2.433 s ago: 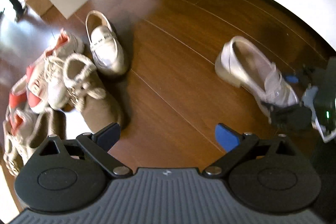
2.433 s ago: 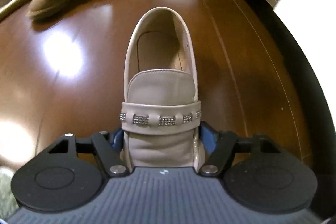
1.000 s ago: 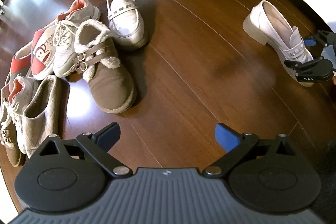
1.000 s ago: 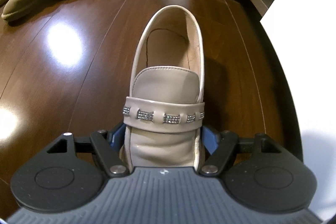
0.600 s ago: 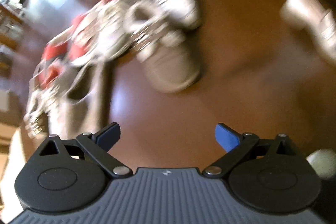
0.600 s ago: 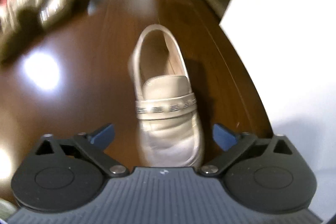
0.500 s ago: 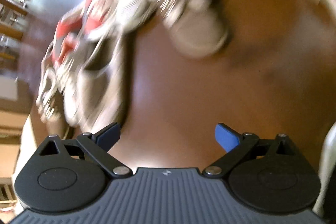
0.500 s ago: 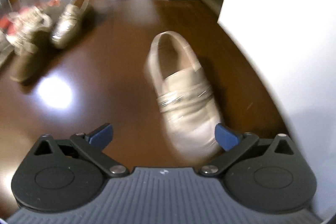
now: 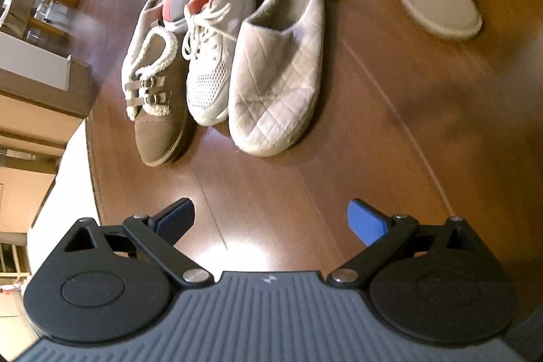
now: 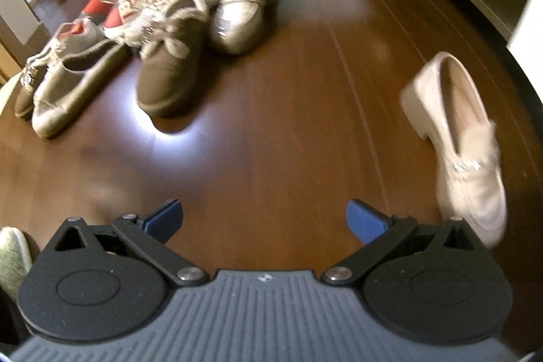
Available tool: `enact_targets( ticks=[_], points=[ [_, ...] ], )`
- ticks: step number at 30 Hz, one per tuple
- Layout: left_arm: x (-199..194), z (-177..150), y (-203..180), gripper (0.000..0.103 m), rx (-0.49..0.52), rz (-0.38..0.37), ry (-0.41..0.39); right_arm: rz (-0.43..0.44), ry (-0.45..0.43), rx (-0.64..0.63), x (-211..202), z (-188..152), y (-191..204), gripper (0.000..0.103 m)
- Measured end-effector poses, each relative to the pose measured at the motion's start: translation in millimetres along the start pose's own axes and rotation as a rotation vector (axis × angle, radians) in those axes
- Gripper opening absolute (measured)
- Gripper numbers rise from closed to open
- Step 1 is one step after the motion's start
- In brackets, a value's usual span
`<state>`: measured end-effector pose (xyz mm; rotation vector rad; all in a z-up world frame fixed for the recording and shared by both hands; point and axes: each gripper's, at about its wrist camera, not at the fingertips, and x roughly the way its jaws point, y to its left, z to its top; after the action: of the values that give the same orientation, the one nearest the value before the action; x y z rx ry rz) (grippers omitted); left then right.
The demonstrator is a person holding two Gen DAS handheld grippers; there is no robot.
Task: Organize scattered shoes
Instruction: 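Move the right gripper back to the pile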
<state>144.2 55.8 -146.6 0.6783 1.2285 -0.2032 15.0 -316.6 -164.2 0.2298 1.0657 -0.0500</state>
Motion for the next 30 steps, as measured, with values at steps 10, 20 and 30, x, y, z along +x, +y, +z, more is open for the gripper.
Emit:
enact_targets(
  ticks=[10,20,30],
  points=[
    [-25,27,-15,0.099,-0.021,-0.102,-0.122,0.015,0.027,0.003,20,6,21,0.102],
    [-11,127,-16,0.099,-0.276,-0.195,-0.118,-0.038,-0.02,0.041,60,51,13,0.102],
    [18,195,-45,0.099,-0.19,-0.166,-0.189,-0.027,-0.165,0.163,149,196,3,0.088]
  ],
)
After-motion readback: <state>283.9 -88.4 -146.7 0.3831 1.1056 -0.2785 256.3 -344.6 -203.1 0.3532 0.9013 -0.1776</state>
